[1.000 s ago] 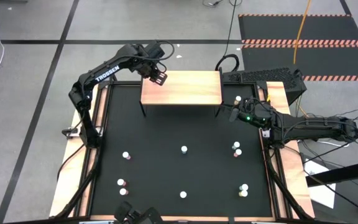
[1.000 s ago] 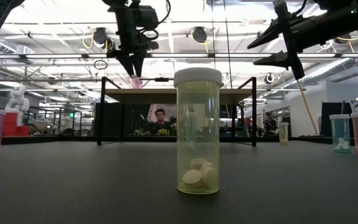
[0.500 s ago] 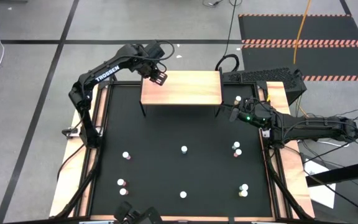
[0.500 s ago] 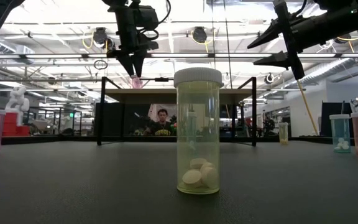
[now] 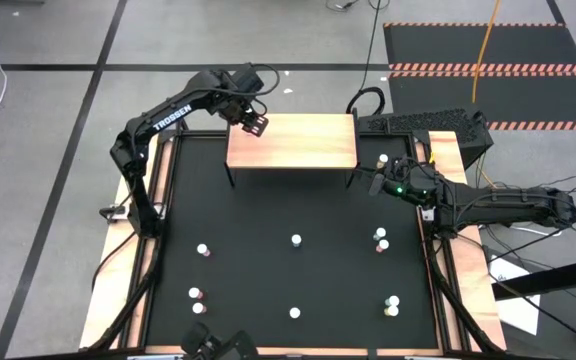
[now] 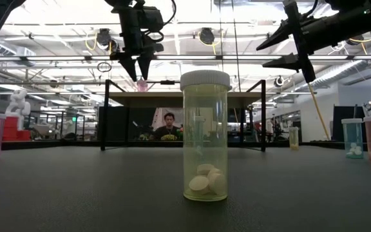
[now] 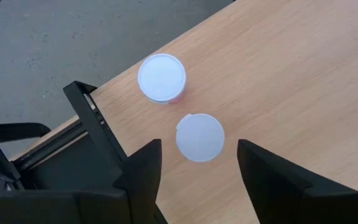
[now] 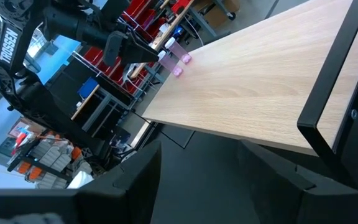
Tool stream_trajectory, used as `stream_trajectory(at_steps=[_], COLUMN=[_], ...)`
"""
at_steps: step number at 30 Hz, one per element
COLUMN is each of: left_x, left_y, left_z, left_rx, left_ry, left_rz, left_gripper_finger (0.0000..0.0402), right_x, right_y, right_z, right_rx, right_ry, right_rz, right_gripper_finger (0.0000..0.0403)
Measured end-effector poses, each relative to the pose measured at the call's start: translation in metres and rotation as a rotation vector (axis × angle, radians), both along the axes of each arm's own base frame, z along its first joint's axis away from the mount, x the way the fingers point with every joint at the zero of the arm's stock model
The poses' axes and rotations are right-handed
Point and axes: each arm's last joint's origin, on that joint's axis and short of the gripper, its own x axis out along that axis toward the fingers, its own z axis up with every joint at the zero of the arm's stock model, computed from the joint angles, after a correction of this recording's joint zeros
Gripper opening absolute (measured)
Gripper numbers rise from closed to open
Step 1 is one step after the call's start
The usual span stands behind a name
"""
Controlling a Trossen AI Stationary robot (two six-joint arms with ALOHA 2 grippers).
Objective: Pick and place medicine bottles onto shelf by color
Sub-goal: Adjust the violet pill bottle
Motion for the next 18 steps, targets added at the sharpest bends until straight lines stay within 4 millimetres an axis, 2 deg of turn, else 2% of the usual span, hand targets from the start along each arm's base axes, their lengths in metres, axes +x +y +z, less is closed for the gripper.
stream_trajectory(at_steps=[5,10,13,18], left_x=[-0.002,-0.01,-0.019,-0.031], left_y=[-0.002,-0.012,-0.026,-0.066], left_z=[0.003,0.019,0.035,0.063], left_rx=[-0.002,0.028,0.027,0.047], left_ry=[-0.002,-0.04,-0.081,-0.134], left_rz=[-0.004,-0.018,-0.04,-0.092], left_gripper_finger=[0.0214,0.0214,0.0214,0.0214], right_x=[0.0,0.0,0.0,0.0], right_y=[0.0,0.0,0.0,0.0], right_z=[0.0,0.0,0.0,0.0], right_rx=[0.0,0.0,-0.003,-0.015], right_ry=[0.0,0.0,0.003,0.01], right_rz=[0.0,0.0,0.001,0.003], right_gripper_finger=[0.0208,0.0208,0.0208,0.0208])
